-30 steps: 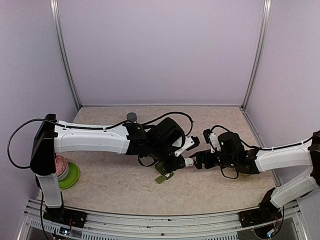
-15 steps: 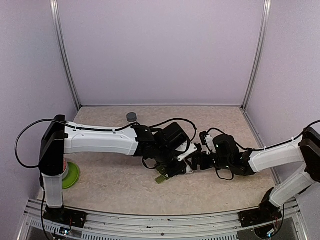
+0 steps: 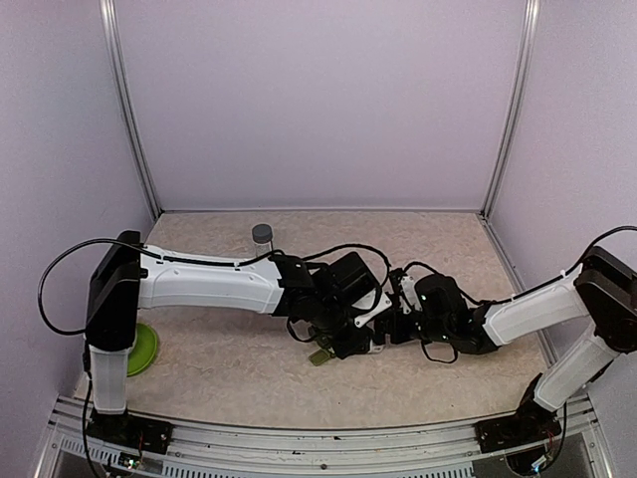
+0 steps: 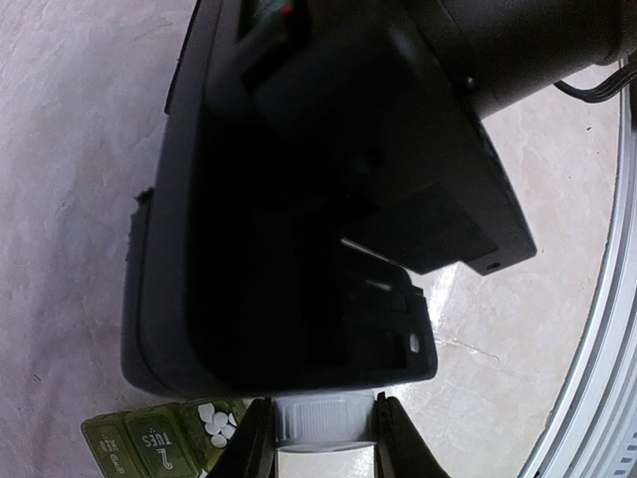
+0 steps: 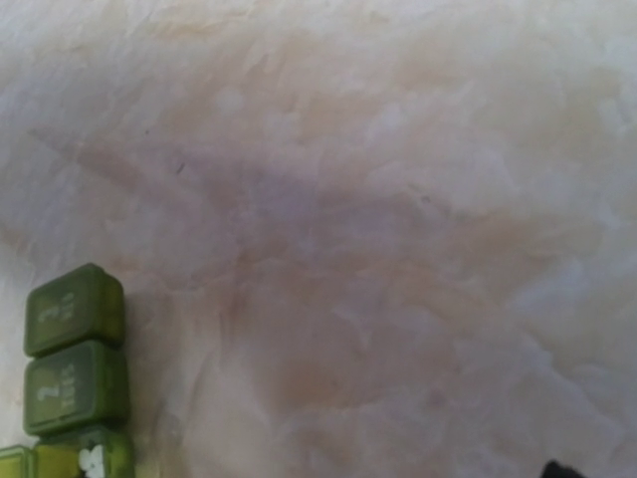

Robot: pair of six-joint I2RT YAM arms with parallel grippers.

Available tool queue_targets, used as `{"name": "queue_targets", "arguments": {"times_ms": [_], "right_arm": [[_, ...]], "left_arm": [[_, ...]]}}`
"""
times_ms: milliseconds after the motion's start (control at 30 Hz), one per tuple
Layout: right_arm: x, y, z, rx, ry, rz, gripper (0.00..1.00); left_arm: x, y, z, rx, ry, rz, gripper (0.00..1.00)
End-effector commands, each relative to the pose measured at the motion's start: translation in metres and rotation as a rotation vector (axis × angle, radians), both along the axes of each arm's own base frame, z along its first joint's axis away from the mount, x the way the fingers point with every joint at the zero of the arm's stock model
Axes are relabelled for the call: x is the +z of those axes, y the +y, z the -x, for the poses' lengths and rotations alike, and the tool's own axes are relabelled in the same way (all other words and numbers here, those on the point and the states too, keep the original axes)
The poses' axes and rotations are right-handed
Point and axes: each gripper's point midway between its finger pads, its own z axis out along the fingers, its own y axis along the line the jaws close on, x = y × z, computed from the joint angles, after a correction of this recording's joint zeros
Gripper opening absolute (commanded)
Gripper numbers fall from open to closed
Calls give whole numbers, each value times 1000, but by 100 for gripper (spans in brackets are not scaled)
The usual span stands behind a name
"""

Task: Sort the pills into containers
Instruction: Place the pill bottle at the center of the board.

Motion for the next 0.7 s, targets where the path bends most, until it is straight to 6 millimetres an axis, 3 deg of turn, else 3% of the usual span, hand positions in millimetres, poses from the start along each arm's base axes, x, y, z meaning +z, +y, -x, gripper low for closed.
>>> {"name": "queue_targets", "arguments": {"times_ms": [0,200,433,667], "right_arm": [[-12,4,11,31,26,3,96],[-16,3,13,31,33,12,95],[-21,2,17,34,44,3,92],[-19,9,22,66,66,-41,81]], "left_arm": [[13,-16,-8,22,-22,60,23],[9,-19,-7,26,-2,61,24],[-3,-10,-13,47,-22,-30,27],[-6,-6,-15,64,-18,-52,28]]}}
